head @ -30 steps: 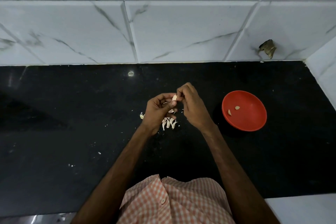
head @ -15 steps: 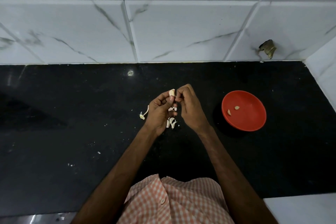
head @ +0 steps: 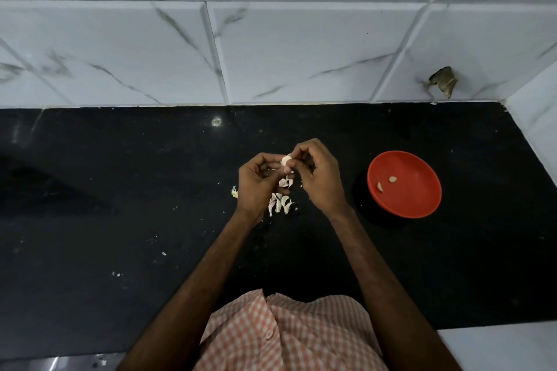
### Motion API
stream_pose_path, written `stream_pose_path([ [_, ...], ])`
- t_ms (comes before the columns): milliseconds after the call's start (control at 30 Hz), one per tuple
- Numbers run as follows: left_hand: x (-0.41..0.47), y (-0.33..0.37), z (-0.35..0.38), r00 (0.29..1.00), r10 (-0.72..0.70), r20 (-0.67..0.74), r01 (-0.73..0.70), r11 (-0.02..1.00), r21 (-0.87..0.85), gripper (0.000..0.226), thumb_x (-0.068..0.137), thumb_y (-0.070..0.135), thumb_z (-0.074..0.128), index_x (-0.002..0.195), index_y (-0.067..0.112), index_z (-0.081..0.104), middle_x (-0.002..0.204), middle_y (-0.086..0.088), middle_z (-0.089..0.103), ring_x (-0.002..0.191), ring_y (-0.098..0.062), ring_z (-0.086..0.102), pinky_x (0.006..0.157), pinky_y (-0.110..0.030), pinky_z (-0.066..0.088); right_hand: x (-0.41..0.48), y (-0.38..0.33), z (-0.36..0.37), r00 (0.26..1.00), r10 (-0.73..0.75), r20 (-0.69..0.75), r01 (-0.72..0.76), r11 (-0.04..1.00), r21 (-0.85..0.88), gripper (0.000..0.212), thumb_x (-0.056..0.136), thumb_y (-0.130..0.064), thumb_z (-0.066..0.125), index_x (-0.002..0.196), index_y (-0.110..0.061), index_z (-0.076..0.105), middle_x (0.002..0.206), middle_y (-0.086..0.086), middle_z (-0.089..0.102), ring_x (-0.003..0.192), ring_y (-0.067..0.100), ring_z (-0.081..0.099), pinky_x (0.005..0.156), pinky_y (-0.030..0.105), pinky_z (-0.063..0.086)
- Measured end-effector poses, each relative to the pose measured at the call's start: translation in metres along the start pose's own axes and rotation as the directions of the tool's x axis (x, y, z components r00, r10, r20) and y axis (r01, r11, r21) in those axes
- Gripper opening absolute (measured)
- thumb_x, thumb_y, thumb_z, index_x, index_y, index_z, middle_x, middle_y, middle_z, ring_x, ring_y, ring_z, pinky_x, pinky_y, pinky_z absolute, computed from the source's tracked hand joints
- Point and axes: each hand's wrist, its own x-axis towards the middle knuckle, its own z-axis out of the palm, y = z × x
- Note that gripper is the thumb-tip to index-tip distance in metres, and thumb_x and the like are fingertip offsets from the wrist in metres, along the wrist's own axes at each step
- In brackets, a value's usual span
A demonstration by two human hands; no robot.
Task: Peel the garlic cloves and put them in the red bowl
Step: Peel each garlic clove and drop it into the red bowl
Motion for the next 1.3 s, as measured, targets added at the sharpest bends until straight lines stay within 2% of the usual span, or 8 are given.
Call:
stream_pose_path([
  [200, 0.001, -0.005, -0.004, 1.0, 0.024, 0.011, -0.024, 0.999, 0.024, 0.011, 0.092, -0.007, 0.065, 0.102, -0.003, 0.067, 0.1, -0.025, 0.072, 0.088, -0.033, 0.072, 0.057, -0.031, 0.061, 0.004, 0.004, -0.001, 0.991, 0.002, 0.133, 0.023, 0.982, -0.186, 0.017, 0.09, 0.006, 0.062, 0.093, -0.011, 0.056, 0.095, -0.008, 0.052, 0.09, 0.011, 0.051, 0.074, 0.033, 0.048],
  [433, 0.001, -0.008, 0.005, 0.997, 0.058, -0.043, -0.057, 0.998, 0.03, 0.009, 0.092, -0.006, 0.067, 0.101, -0.005, 0.066, 0.097, -0.013, 0.076, 0.085, -0.026, 0.075, 0.061, -0.038, 0.064, 0.001, 0.002, 0.007, 1.0, -0.015, 0.0, 0.014, 0.952, -0.306, 0.019, 0.089, 0.007, 0.059, 0.094, -0.011, 0.057, 0.096, -0.005, 0.054, 0.089, 0.011, 0.051, 0.072, 0.041, 0.051],
  [633, 0.0, -0.011, 0.013, 0.993, 0.074, -0.09, -0.071, 0.997, 0.035, 0.015, 0.091, -0.008, 0.066, 0.106, -0.003, 0.066, 0.092, -0.009, 0.074, 0.08, -0.018, 0.073, 0.063, -0.026, 0.06, -0.005, -0.006, 0.013, 0.989, -0.133, -0.066, 0.08, 0.851, -0.519, 0.013, 0.085, -0.016, 0.051, 0.091, -0.009, 0.06, 0.092, 0.006, 0.061, 0.08, 0.025, 0.057, 0.064, 0.043, 0.051],
  [700, 0.002, -0.014, 0.014, 0.987, 0.075, -0.144, -0.072, 0.997, 0.025, 0.017, 0.091, -0.011, 0.064, 0.105, -0.001, 0.067, 0.093, -0.014, 0.073, 0.08, -0.019, 0.072, 0.065, -0.025, 0.058, -0.008, -0.007, 0.017, 0.986, -0.162, -0.031, 0.117, 0.822, -0.557, 0.008, 0.082, -0.007, 0.06, 0.09, -0.009, 0.061, 0.091, 0.007, 0.062, 0.079, 0.026, 0.058, 0.063, 0.045, 0.051],
  [833, 0.003, -0.012, 0.015, 0.986, 0.049, -0.156, -0.06, 0.996, -0.066, 0.021, 0.092, -0.013, 0.061, 0.104, 0.003, 0.068, 0.088, -0.008, 0.074, 0.077, -0.016, 0.072, 0.065, -0.024, 0.058, -0.012, -0.007, 0.019, 0.987, -0.155, -0.037, 0.118, 0.866, -0.486, 0.01, 0.087, -0.013, 0.051, 0.09, -0.011, 0.061, 0.092, 0.003, 0.062, 0.081, 0.024, 0.057, 0.065, 0.045, 0.05],
  [1067, 0.0, -0.008, 0.011, 0.99, 0.021, -0.14, -0.043, 0.988, -0.15, 0.019, 0.092, -0.008, 0.063, 0.108, 0.003, 0.067, 0.09, -0.005, 0.076, 0.079, -0.015, 0.073, 0.065, -0.026, 0.061, -0.014, 0.001, 0.009, 0.993, -0.107, -0.056, 0.091, 0.969, -0.231, 0.011, 0.092, -0.018, 0.067, 0.096, -0.008, 0.062, 0.1, 0.002, 0.061, 0.088, 0.018, 0.057, 0.073, 0.039, 0.053],
  [1200, 0.002, -0.008, 0.005, 0.987, 0.049, -0.153, -0.057, 0.997, -0.051, 0.018, 0.091, -0.004, 0.068, 0.105, 0.006, 0.07, 0.089, -0.003, 0.075, 0.077, -0.013, 0.068, 0.06, -0.027, 0.059, -0.007, -0.006, 0.003, 0.98, 0.035, -0.197, -0.031, 0.999, 0.023, 0.011, 0.092, -0.002, 0.07, 0.102, -0.001, 0.065, 0.098, 0.004, 0.065, 0.086, 0.009, 0.062, 0.075, 0.019, 0.05],
  [1300, 0.003, -0.009, 0.004, 0.985, 0.128, -0.115, -0.116, 0.987, 0.108, 0.017, 0.09, 0.0, 0.071, 0.105, 0.009, 0.072, 0.093, 0.002, 0.076, 0.084, -0.013, 0.069, 0.067, -0.029, 0.058, 0.001, -0.01, 0.004, 0.984, 0.053, -0.168, -0.046, 0.998, 0.045, 0.009, 0.095, -0.005, 0.066, 0.103, -0.003, 0.07, 0.099, 0.002, 0.068, 0.091, 0.009, 0.066, 0.078, 0.024, 0.054],
])
